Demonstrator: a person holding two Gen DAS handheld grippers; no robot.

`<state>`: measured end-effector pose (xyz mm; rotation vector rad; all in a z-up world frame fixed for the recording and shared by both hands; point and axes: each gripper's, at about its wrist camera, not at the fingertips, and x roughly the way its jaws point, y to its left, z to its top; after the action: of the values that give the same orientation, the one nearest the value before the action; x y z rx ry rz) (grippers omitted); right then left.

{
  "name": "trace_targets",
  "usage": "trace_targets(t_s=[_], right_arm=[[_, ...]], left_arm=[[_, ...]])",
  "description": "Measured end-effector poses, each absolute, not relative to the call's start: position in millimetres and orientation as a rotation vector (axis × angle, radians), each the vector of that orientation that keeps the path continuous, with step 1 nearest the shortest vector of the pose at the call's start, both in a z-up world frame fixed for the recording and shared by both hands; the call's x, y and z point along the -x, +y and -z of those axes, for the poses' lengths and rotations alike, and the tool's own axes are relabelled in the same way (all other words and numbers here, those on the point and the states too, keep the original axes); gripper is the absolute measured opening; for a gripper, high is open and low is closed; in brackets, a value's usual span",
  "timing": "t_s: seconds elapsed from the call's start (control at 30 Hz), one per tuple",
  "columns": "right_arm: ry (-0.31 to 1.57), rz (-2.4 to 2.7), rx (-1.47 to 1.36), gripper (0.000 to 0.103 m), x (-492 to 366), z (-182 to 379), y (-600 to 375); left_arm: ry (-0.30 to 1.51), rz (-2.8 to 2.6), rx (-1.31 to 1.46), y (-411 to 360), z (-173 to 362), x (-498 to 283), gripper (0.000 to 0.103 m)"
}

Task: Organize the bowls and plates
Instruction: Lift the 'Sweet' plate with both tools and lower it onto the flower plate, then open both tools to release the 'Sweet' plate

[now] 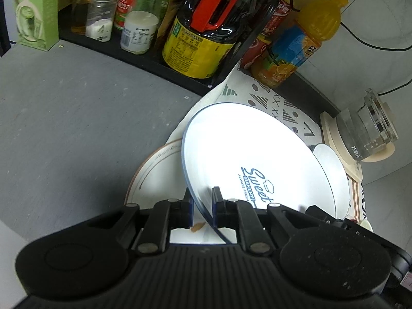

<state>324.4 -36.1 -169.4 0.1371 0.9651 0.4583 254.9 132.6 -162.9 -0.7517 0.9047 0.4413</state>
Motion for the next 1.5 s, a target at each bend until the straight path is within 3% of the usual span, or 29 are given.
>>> trace_targets(t_s=[1.2,1.5], right_arm=[[1.024,-0.494,-0.057,0.01,-301.0,196.8,-46.8],[1.029,-0.485,-0.058,0.011,-305.8,200.3,-43.5]], left_arm=[[1.023,-0.501,0.784,119.2,185.3,-218.6,0.014],[0.997,-0.579,0.71,133.9,172.2,-210.4,0.042]])
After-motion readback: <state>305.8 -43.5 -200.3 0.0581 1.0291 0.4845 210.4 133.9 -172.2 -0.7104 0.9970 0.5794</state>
